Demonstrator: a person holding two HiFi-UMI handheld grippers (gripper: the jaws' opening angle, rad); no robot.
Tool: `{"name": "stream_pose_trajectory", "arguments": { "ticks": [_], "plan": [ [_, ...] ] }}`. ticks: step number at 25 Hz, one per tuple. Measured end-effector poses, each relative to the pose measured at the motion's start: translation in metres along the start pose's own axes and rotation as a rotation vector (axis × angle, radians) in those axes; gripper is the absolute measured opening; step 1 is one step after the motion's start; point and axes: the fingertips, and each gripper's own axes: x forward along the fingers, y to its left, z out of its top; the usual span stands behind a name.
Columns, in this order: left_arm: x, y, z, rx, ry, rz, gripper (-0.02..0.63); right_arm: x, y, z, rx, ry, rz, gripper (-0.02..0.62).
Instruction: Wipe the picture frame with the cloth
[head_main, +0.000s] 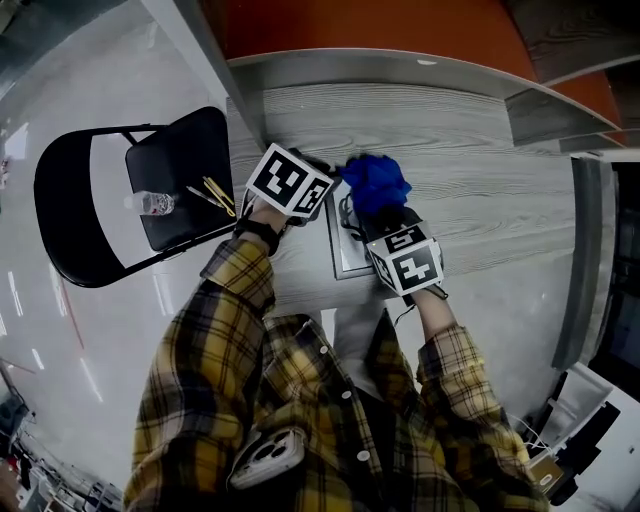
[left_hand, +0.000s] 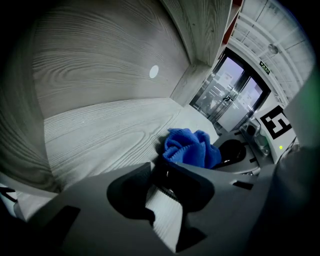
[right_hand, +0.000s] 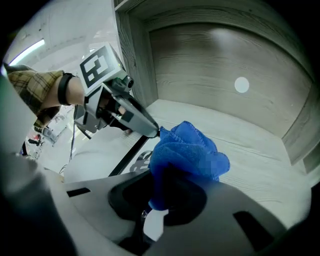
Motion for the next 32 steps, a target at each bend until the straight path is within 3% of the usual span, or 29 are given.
{"name": "stream_pose_trajectory", "arguments": {
  "ticks": [10,18,23,27,32],
  "plan": [
    [0.000,0.000,0.000,0.005,-0.003,-0.002,0.109,-0.027,0.044,-0.056,0.057,0.085,0.109,0.052],
    [0.000,0.000,0.000,0.002,-0.003,-0.002,0.109,-0.047,0.063,-0.080,0.132,0.054,0.155,0.052],
    [0.000,-0.001,0.000,0.002,-0.005,-0.002,0.109,-0.055,0.072,-0.093,0.116,0.064,0.183,0.052],
    [0.001,-0.001,0.000,0.002,-0.005,-0.001,0.109,-0.071,0.066,-0.071,0.109,-0.015,0.177,0.052],
    [0.000,0.000,0.001,0.006,-0.002,-0.003,0.109,-0.083,0.055,0.011,0.051,-0.203,0.146,0.052]
  ]
}}
